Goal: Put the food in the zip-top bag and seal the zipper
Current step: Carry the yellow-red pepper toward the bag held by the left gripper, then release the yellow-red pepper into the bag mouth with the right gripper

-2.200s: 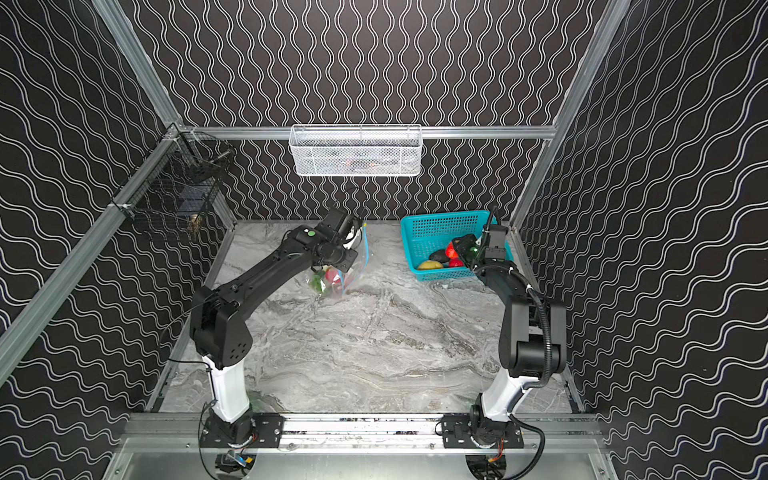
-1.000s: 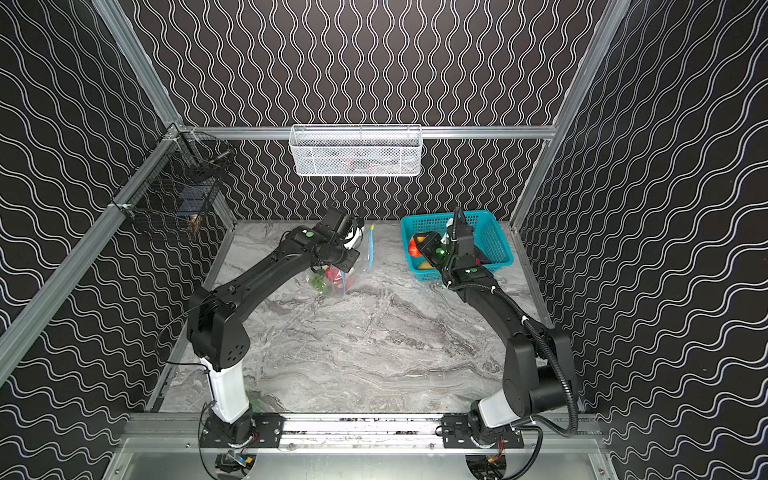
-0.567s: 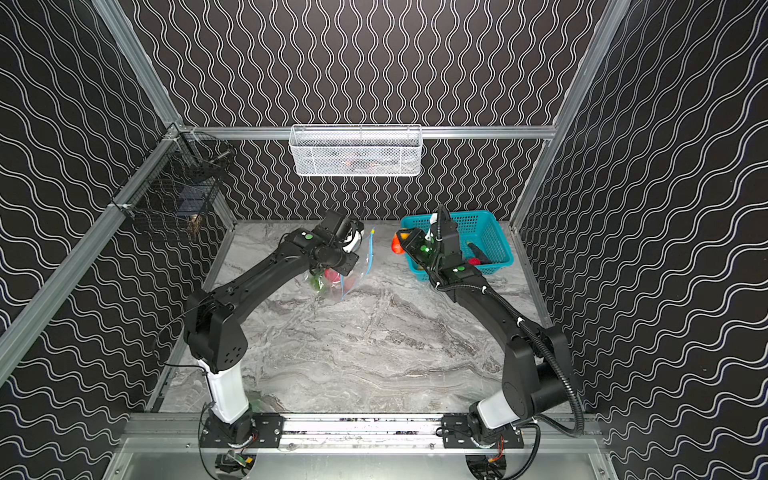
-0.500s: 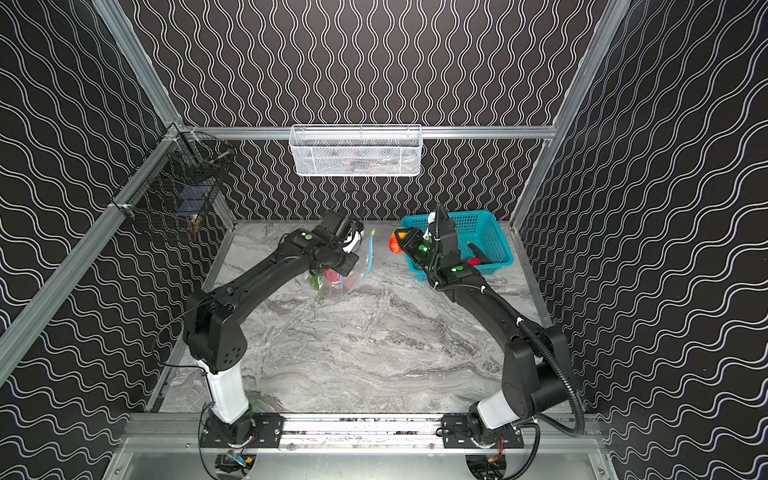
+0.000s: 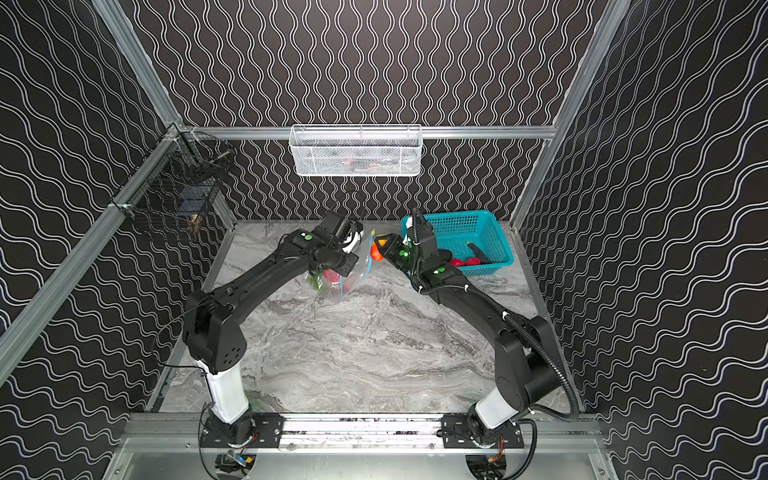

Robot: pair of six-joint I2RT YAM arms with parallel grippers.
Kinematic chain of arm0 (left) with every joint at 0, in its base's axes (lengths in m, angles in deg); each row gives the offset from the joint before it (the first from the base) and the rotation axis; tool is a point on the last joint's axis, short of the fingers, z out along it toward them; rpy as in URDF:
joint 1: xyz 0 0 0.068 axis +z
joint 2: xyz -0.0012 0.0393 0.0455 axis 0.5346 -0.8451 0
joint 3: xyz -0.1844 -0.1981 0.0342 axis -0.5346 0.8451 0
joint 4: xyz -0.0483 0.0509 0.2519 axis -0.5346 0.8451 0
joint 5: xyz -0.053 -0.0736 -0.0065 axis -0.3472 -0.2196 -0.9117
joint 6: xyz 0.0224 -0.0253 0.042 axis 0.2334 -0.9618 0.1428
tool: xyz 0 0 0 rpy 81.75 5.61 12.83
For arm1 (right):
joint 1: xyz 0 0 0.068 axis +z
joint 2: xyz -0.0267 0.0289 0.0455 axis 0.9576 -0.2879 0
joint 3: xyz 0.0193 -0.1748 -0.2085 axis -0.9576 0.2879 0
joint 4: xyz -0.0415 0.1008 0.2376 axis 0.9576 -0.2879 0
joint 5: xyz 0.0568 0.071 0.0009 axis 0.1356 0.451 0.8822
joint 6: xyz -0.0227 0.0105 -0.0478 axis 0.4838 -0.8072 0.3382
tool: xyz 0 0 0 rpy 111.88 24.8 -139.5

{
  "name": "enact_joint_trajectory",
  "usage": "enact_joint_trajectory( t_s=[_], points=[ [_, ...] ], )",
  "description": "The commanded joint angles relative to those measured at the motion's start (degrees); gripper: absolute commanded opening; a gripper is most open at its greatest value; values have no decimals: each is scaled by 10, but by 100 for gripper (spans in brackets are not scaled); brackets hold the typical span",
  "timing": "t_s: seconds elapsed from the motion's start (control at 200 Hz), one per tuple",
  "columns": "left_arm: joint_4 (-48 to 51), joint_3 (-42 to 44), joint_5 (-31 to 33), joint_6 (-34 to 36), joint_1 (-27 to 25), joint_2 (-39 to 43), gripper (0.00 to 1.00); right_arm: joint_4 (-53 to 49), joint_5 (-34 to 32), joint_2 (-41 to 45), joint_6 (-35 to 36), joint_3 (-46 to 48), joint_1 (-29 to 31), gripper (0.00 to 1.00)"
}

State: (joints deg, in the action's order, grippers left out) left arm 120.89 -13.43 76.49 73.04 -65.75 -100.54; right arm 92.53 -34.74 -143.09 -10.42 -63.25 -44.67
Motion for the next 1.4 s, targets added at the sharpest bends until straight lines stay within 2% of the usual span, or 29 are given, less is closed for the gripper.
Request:
enact_joint_trajectory(
  t_s=[0.0,0.295,0.821,1.011,1.111,1.186,1.341,1.396],
  points=[
    [1,-5,-6,-3,0,2,0,26,-8,-10,-11,-11,11,23],
    [8,-15,-9,-5,-1,2,0,32,-10,-41,-16,-23,47,23],
    [28,-43,-21,-12,-1,-2,0,34,-6,-94,-21,-55,65,27],
    [32,-50,-20,-13,0,1,0,27,2,-110,-25,-65,66,42],
    [35,-55,-21,-14,0,1,0,25,9,-113,-23,-71,67,43],
    [37,-60,-20,-14,0,2,0,5,4,-115,-19,-80,67,54],
    [43,-72,-9,-14,0,-3,0,-24,-14,-109,-16,-79,67,68],
    [46,-78,-4,-13,0,-3,0,-36,-22,-107,-13,-82,67,69]
  ],
)
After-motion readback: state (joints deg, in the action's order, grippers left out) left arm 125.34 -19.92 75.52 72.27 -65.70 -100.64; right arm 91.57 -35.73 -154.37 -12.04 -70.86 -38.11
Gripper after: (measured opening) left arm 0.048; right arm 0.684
